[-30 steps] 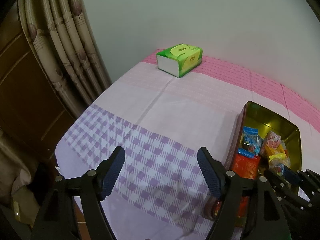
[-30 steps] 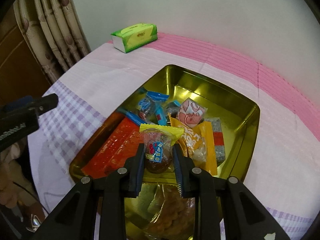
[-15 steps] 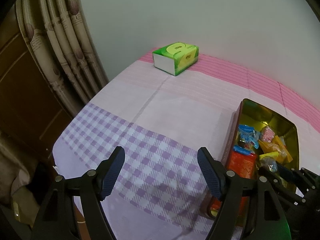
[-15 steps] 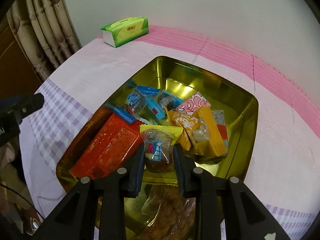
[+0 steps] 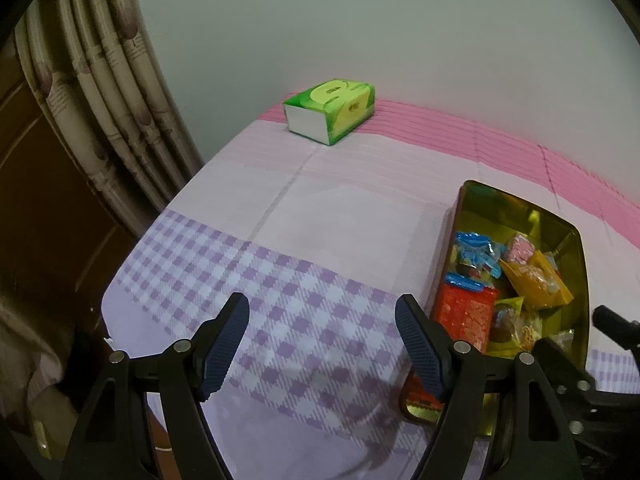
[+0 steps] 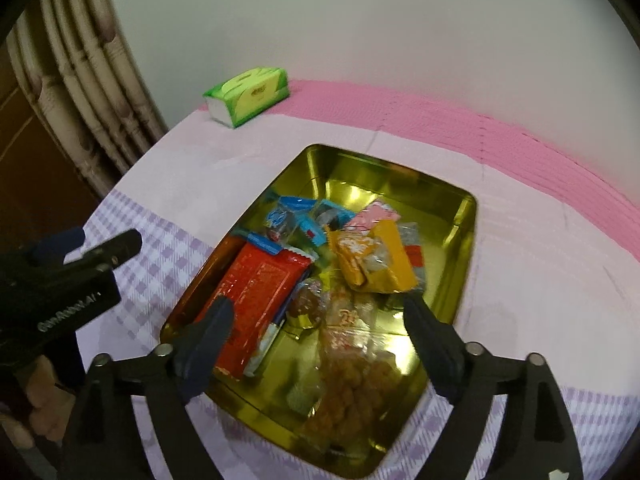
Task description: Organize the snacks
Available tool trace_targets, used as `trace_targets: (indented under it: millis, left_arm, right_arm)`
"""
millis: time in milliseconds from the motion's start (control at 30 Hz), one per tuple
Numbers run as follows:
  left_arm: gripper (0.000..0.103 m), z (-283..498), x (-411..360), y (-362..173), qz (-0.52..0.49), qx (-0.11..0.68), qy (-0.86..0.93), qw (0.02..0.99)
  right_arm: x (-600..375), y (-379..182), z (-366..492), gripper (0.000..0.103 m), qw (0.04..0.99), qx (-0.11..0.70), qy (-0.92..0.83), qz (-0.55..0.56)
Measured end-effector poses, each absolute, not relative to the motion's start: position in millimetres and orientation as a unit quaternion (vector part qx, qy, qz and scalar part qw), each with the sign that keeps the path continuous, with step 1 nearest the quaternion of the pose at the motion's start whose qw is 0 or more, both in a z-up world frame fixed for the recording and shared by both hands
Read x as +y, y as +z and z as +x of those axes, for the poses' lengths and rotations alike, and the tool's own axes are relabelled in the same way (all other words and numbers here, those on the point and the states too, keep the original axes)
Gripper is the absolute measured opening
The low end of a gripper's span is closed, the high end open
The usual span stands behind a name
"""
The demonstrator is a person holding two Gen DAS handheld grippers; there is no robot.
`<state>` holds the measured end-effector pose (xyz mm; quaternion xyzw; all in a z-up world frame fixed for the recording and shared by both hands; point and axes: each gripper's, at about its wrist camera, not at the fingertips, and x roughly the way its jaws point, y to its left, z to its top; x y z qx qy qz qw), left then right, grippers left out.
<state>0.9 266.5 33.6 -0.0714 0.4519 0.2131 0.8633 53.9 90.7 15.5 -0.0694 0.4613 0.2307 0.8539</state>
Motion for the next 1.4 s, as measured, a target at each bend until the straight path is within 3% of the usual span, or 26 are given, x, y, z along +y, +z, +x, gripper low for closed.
trace_targets:
  millis: [467,700,1400]
  left_arm:
    - [0.082,-2.3,253.8,33.8,-0.051,0.46,0.201,0.863]
    - [0.082,-2.6,250.6,33.3,-0.047,0.464,0.195,0.863]
    - [0.082,-3.0,244.0,33.0,-0.037,0.466,0.19,0.863]
  right_arm:
    - [70.5,18.1,40.6,0.099,0.849,0.493,0.182,-0.066]
    - [63.7,21.8,33.1,0.099,0.862,0.468,0.18,-0.078]
    - [64.8,7.0,30.8,0.101,0.834,0.52,0.178,-0.052]
